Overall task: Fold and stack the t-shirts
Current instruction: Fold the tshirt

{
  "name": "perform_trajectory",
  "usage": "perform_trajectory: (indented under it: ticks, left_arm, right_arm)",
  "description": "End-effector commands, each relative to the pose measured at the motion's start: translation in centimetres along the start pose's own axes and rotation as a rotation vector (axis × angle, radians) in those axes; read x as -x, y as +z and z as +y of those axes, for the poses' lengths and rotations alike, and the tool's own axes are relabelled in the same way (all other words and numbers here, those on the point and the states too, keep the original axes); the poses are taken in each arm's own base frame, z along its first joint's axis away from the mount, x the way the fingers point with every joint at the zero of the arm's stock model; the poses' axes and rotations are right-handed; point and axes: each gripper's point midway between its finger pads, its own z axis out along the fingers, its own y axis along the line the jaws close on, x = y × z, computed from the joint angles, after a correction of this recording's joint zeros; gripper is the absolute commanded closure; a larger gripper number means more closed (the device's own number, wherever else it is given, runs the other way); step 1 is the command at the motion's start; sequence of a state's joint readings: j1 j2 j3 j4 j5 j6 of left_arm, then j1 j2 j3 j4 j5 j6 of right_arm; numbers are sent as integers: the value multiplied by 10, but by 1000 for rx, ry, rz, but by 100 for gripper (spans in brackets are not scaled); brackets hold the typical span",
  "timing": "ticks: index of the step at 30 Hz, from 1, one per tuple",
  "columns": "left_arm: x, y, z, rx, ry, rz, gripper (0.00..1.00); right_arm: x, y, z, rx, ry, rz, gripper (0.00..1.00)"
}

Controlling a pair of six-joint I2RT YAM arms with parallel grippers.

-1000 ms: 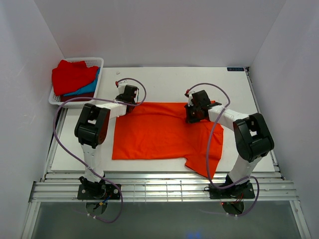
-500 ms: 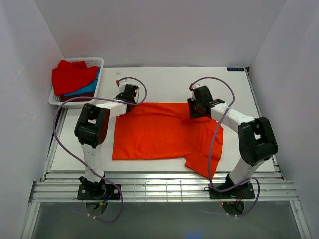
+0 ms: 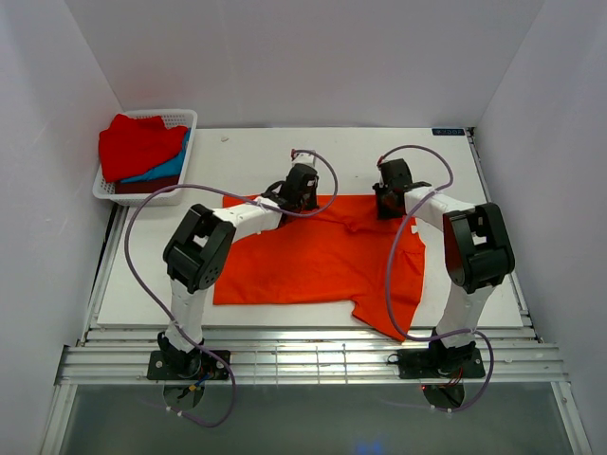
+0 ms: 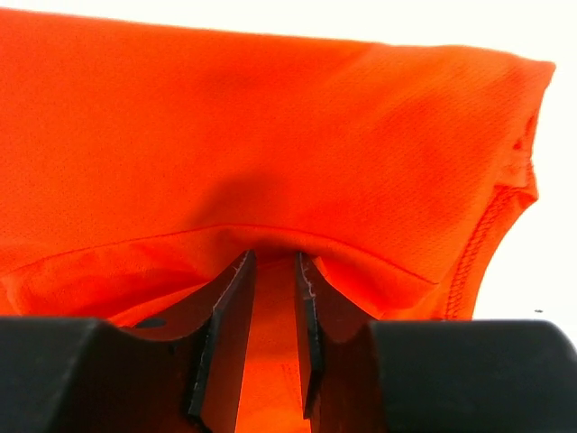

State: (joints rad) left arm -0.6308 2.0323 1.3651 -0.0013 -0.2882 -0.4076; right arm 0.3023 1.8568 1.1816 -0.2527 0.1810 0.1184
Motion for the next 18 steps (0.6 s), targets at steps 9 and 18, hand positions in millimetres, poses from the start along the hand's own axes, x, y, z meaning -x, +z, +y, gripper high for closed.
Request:
perform_trajectory:
  ticks: [9,18]
  left_arm:
    - [7,8,-50,-157,0,-16,84]
    - [-16,11,-53,-163,-1,30,85]
  right_arm:
    - [42,-9,-19,-20,14,-106,70]
    - [21,4,-15,20,17,-47,71]
